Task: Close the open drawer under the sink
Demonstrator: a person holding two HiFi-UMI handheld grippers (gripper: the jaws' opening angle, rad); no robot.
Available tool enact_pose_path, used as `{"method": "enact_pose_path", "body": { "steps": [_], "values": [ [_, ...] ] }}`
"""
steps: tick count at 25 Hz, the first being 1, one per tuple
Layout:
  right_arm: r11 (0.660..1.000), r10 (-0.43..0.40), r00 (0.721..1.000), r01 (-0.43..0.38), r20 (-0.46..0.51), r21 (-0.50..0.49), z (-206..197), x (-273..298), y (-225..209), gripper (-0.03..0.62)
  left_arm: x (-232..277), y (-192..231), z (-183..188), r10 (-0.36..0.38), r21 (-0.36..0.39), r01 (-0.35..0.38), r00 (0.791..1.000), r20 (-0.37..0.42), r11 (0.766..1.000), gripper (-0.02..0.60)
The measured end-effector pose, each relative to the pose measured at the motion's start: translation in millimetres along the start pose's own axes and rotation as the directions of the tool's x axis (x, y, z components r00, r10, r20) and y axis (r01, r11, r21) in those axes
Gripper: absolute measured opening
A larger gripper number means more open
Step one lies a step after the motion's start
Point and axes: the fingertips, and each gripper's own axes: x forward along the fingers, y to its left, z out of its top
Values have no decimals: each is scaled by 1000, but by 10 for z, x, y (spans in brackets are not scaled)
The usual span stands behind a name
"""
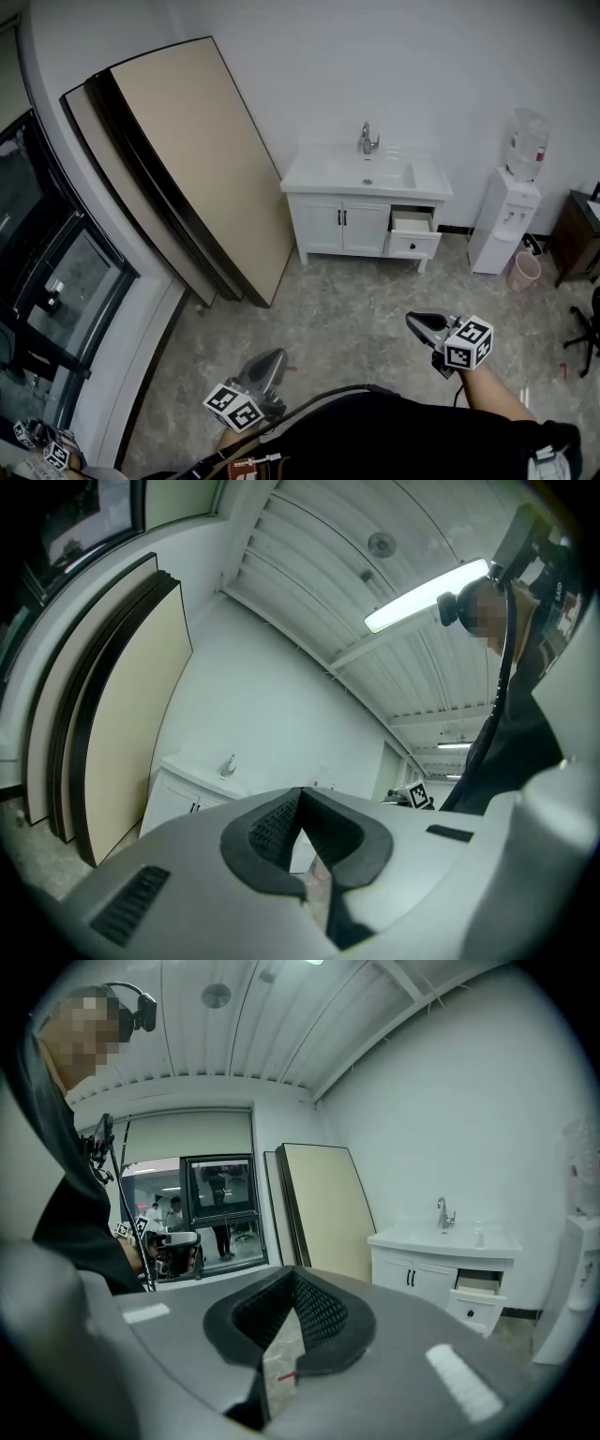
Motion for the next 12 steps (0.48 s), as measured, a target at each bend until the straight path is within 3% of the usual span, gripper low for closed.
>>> {"method": "enact_pose_path", "body": {
  "steps": [6, 12],
  "values": [
    [998, 59, 998, -59, 3, 15, 63, 461, -451, 2, 312, 360, 39, 62, 0, -62, 998, -2, 998, 0],
    [991, 135, 991, -135, -8, -1, 243, 888, -1251, 2, 1013, 616, 213, 129, 20, -130, 991, 39, 991, 0]
  ]
}}
